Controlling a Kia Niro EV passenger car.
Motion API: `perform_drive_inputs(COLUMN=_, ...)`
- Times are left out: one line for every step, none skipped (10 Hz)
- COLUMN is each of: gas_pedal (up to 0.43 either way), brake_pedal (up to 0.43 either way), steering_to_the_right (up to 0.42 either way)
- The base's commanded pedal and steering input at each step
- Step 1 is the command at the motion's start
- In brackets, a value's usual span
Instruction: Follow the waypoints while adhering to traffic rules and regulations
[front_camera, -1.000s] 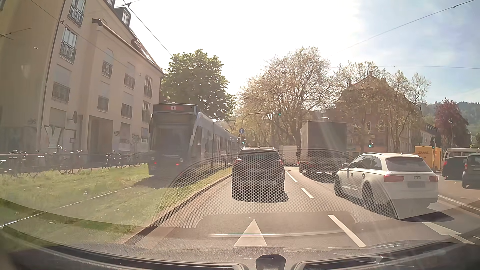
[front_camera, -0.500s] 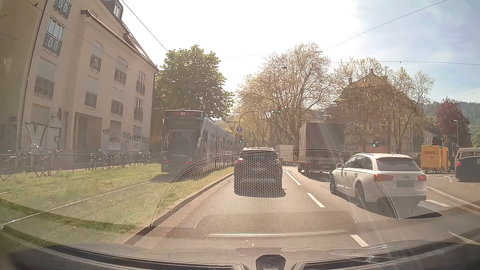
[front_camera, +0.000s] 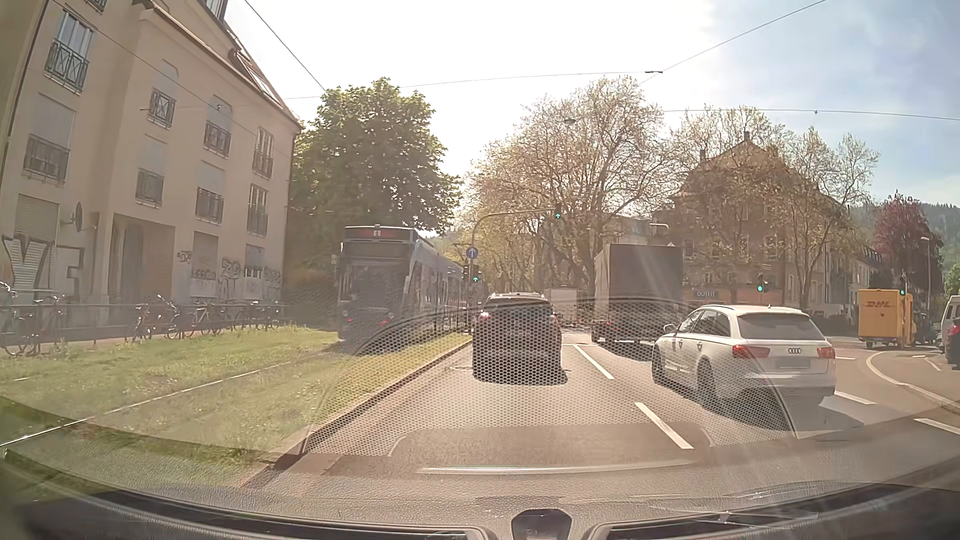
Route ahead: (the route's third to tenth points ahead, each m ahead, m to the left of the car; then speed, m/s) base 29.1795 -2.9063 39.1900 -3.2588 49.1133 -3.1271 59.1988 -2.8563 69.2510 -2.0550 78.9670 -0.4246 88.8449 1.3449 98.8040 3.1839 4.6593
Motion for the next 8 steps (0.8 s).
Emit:
perform_drive_inputs(gas_pedal=0.22, brake_pedal=0.0, steering_to_the_right=0.023)
perform_drive_inputs(gas_pedal=0.209, brake_pedal=0.0, steering_to_the_right=0.026)
perform_drive_inputs(gas_pedal=0.209, brake_pedal=0.0, steering_to_the_right=0.029)
perform_drive_inputs(gas_pedal=0.209, brake_pedal=0.0, steering_to_the_right=0.029)
perform_drive_inputs(gas_pedal=0.209, brake_pedal=0.0, steering_to_the_right=0.029)
perform_drive_inputs(gas_pedal=0.197, brake_pedal=0.0, steering_to_the_right=0.027)
perform_drive_inputs(gas_pedal=0.197, brake_pedal=0.0, steering_to_the_right=0.025)
perform_drive_inputs(gas_pedal=0.189, brake_pedal=0.0, steering_to_the_right=0.025)
